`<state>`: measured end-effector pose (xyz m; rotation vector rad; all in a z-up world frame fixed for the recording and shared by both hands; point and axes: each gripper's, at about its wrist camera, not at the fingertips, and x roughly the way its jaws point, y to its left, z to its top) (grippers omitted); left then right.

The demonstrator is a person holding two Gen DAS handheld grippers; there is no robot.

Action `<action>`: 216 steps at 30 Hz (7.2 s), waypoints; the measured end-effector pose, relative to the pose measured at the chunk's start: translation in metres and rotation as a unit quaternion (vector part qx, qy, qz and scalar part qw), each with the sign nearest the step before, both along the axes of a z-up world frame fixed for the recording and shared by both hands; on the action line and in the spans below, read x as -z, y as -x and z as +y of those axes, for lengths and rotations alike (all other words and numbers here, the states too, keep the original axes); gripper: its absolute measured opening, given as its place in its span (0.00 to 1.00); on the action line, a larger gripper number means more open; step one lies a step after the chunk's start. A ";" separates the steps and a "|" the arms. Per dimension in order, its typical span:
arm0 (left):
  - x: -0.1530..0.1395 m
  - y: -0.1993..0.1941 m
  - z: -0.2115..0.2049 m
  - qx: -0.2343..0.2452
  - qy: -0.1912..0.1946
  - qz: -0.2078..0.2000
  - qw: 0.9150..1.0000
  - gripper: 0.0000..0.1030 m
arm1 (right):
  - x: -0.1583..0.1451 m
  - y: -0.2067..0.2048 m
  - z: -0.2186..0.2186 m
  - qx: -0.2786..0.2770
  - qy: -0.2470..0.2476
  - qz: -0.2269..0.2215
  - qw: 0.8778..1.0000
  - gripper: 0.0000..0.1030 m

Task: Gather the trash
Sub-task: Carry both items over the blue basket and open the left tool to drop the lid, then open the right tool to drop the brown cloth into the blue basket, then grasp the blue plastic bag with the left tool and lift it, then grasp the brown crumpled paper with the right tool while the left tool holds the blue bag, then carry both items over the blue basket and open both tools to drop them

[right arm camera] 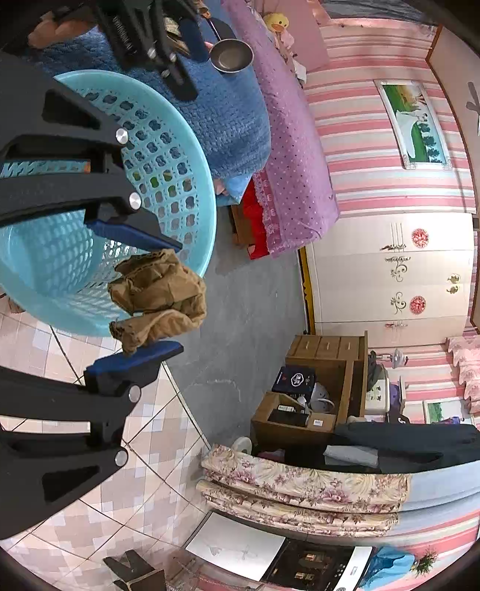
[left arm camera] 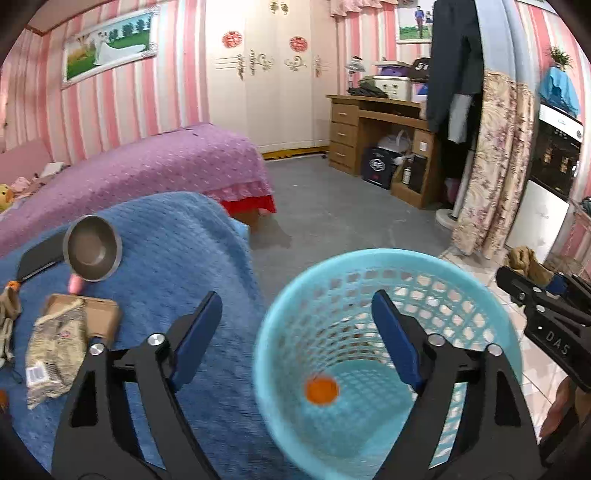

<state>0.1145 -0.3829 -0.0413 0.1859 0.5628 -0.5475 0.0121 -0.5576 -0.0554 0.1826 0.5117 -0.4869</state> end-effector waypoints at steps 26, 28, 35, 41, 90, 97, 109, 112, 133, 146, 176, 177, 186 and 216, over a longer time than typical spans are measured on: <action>-0.039 -0.003 0.173 -0.132 0.002 -0.033 0.991 0.95 | -0.019 -0.039 0.070 0.002 0.029 -0.003 1.000 0.95; -0.041 -0.002 0.190 -0.142 0.001 -0.034 0.989 0.95 | -0.026 -0.038 0.083 0.002 0.034 -0.015 0.999 0.96; -0.046 0.005 0.251 -0.183 -0.024 -0.050 0.982 0.95 | -0.033 -0.045 0.128 -0.026 0.029 -0.030 0.999 0.96; -0.038 0.006 0.311 -0.228 -0.018 -0.037 0.973 0.95 | -0.031 -0.056 0.174 -0.067 0.035 -0.028 0.997 0.96; -0.022 0.001 0.441 -0.260 0.009 0.025 0.965 0.30 | -0.023 -0.067 0.336 -0.208 0.043 -0.010 0.977 0.96; -0.010 0.019 0.473 -0.308 0.009 0.039 0.951 0.30 | -0.018 -0.064 0.403 -0.280 0.037 -0.010 0.959 0.95; -0.002 0.019 0.485 -0.294 -0.002 0.014 0.956 0.30 | 0.008 -0.084 0.465 -0.342 0.042 0.028 0.939 0.95; 0.000 0.017 0.485 -0.296 -0.001 0.018 0.955 0.30 | 0.014 -0.089 0.472 -0.358 0.043 0.037 0.932 0.84; -0.013 0.015 0.437 -0.283 0.018 -0.006 0.959 0.30 | -0.014 -0.082 0.389 -0.348 0.052 -0.004 0.936 0.49; -0.015 0.011 0.381 -0.245 0.011 -0.016 0.969 0.30 | -0.020 -0.085 0.305 -0.271 0.050 -0.003 0.961 0.50; -0.037 0.008 0.284 -0.199 0.007 -0.035 0.979 0.31 | -0.011 -0.060 0.111 -0.093 0.031 0.002 0.995 0.50; -0.039 0.009 0.274 -0.189 0.008 -0.037 0.981 0.31 | -0.011 -0.060 0.106 -0.085 0.032 0.002 0.996 0.50; -0.034 0.005 0.156 -0.089 0.055 -0.011 0.994 0.31 | -0.014 -0.051 0.081 -0.067 0.052 0.007 0.996 0.50; 0.002 -0.009 0.035 -0.019 0.026 0.028 0.999 0.93 | -0.003 -0.020 0.014 -0.001 0.018 0.013 1.000 0.50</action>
